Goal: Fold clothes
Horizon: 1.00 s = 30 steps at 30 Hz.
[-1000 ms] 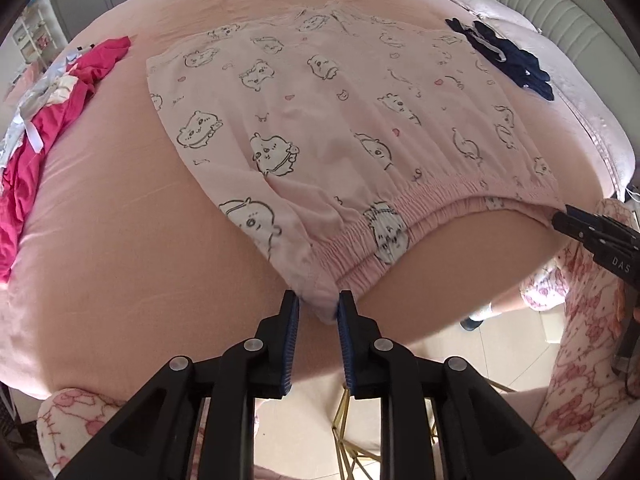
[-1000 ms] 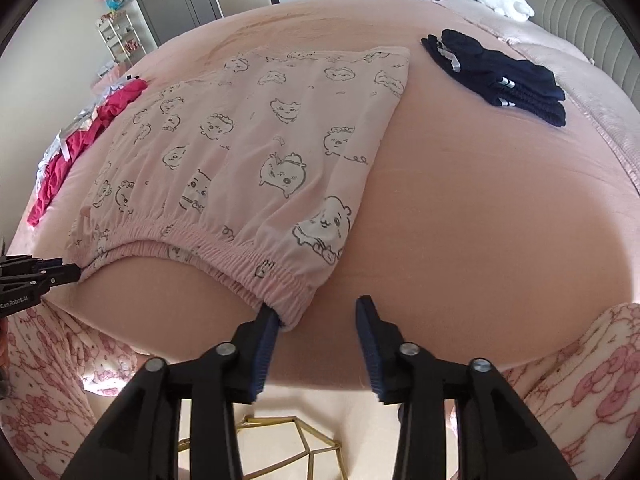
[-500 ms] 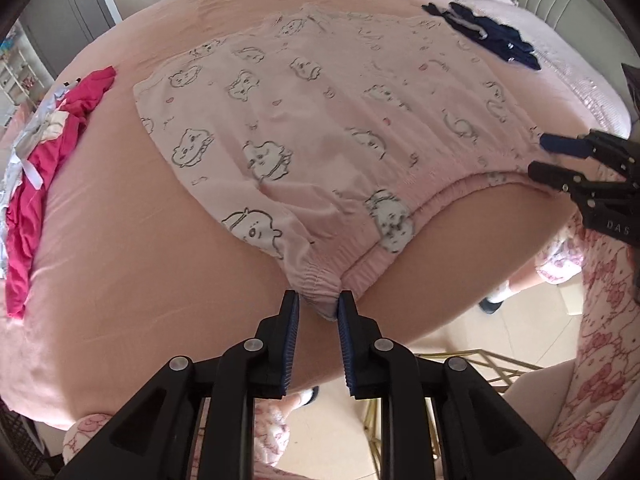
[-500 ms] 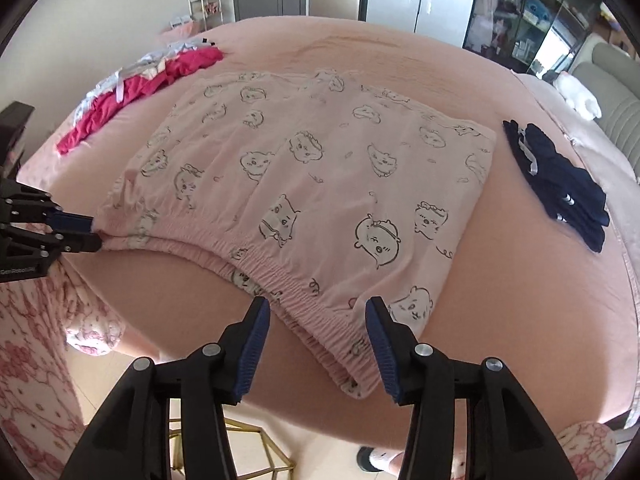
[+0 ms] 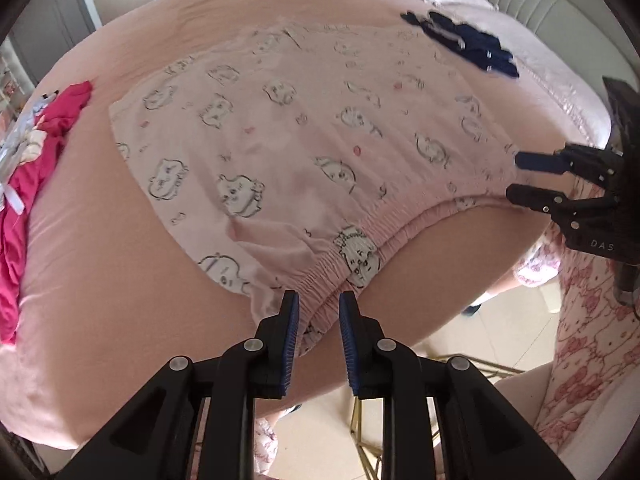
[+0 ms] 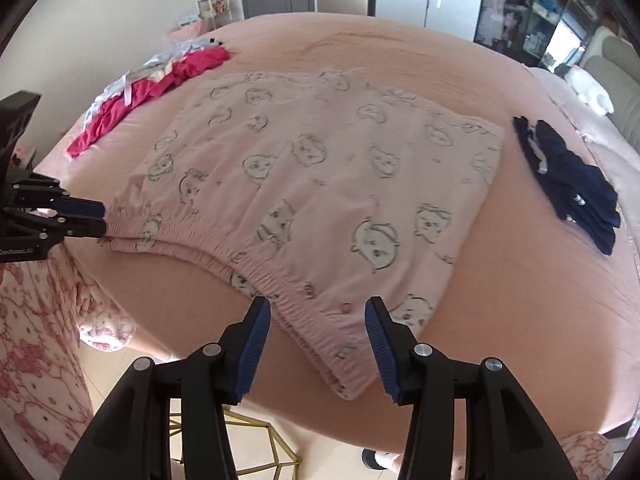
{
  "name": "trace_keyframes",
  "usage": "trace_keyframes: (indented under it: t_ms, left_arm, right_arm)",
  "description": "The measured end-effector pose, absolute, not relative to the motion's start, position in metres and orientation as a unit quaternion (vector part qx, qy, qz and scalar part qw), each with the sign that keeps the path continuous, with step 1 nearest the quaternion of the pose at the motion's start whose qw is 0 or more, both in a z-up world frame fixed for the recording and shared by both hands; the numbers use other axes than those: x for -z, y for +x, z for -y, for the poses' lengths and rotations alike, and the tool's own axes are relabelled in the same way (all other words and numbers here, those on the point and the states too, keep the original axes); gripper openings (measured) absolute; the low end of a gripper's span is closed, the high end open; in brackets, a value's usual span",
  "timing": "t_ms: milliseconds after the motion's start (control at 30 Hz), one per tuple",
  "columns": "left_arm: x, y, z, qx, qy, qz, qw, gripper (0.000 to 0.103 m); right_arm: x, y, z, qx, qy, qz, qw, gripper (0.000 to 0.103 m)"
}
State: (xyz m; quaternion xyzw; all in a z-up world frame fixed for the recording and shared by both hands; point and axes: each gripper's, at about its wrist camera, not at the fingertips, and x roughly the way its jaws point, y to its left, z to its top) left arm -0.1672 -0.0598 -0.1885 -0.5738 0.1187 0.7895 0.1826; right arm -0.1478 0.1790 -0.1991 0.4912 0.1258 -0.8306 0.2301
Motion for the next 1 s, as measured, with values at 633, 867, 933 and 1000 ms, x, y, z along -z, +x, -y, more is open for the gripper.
trace_keyframes:
  t_ms: [633,867,933,1000]
  left_arm:
    - [0.188,-0.191,0.033,-0.76,-0.568,-0.136,0.286,0.02]
    - [0.202,-0.19,0.012,-0.756,-0.561,-0.197,0.275,0.021]
    - [0.204,-0.189,0.01,-0.761,-0.553,-0.204,0.27,0.021]
    - [0.205,-0.188,0.008,-0.767,-0.545,-0.211,0.265,0.018]
  right_arm:
    - [0.181,-0.17,-0.155,0.801,0.487,-0.159,0.309,0.061]
    - [0.222,-0.17,-0.138,0.785,0.499,-0.212,0.301,0.054]
    - [0.225,-0.173,-0.14,0.789,0.503,-0.191,0.296,0.035]
    - [0.221,-0.176,-0.142,0.799,0.497,-0.171,0.291,0.011]
